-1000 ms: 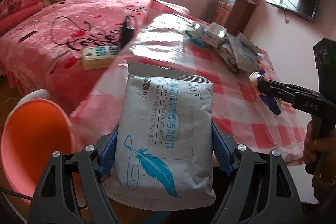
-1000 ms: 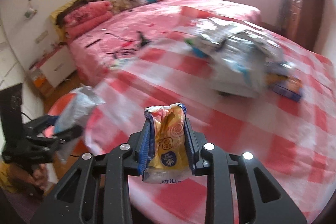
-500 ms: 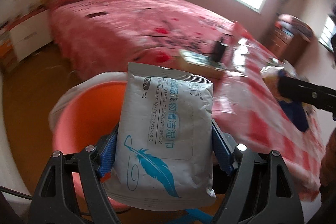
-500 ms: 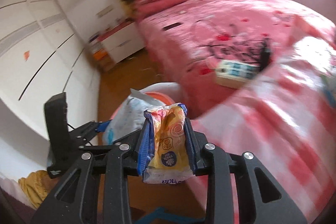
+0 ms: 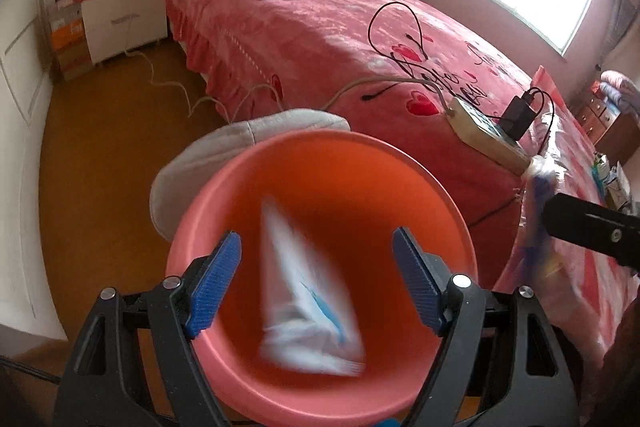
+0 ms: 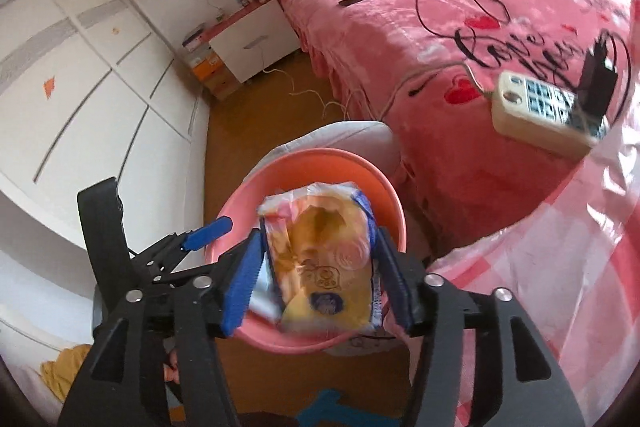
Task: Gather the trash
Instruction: 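Carry both items to the orange bucket and release them inside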
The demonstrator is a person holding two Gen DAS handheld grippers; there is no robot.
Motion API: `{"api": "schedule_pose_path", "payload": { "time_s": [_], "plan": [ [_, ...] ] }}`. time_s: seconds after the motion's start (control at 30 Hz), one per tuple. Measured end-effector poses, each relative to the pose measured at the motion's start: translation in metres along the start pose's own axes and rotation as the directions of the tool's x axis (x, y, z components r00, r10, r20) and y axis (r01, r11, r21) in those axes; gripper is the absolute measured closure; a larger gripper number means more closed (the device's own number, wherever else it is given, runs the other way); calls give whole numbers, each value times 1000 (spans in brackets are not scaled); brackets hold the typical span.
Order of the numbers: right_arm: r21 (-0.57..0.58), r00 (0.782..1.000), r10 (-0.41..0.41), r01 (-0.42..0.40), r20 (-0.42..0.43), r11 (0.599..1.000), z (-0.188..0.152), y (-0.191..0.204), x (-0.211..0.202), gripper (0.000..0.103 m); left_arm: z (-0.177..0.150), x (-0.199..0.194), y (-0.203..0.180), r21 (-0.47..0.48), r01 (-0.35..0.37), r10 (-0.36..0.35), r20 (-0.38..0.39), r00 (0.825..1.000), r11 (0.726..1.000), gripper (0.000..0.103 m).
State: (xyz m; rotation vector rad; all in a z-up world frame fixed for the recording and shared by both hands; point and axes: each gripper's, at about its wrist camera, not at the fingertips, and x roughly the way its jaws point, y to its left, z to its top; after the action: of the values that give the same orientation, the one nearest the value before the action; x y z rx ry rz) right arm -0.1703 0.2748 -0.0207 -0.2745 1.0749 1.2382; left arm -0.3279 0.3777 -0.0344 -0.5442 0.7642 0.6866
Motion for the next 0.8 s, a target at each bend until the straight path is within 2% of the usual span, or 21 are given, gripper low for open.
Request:
{"api": "schedule_pose_path", "payload": {
  "time_s": [0.23, 0.33, 0.37, 0.43, 0.53, 0.67, 0.73, 0.8],
  "plan": [
    [18, 997, 60, -61, 37, 998, 4, -1, -11, 40, 8, 5, -3, 26, -45, 44, 39, 998, 999, 24],
    [23, 997, 43, -44, 63, 999, 3, -2, -22, 26, 9, 5, -3, 69, -133, 128, 72, 989, 989, 24],
    [27, 997, 20, -22, 80, 999, 1, -5, -30, 21, 11, 3, -3, 90, -180, 170, 103, 980, 980, 23],
    [36, 995, -3, 0, 96, 999, -2, -11, -38, 20, 14, 3, -3, 128, -242, 224, 135, 965, 962, 23],
    [56, 992, -55, 49, 112, 997, -11, -24, -53, 19, 23, 10, 10, 88, -231, 219, 130, 967, 969, 23],
    [92, 985, -113, 102, 129, 991, -25, -40, -71, 17, 31, 32, 25, 2, -194, 194, 67, 979, 981, 23],
    [111, 983, -129, 115, 133, 987, -31, -47, -78, 16, 31, 43, 25, 1, -217, 217, 10, 976, 976, 23],
    [125, 979, -149, 132, 137, 983, -37, -52, -85, 16, 32, 41, 23, 10, -208, 208, 21, 978, 978, 23]
  ]
}}
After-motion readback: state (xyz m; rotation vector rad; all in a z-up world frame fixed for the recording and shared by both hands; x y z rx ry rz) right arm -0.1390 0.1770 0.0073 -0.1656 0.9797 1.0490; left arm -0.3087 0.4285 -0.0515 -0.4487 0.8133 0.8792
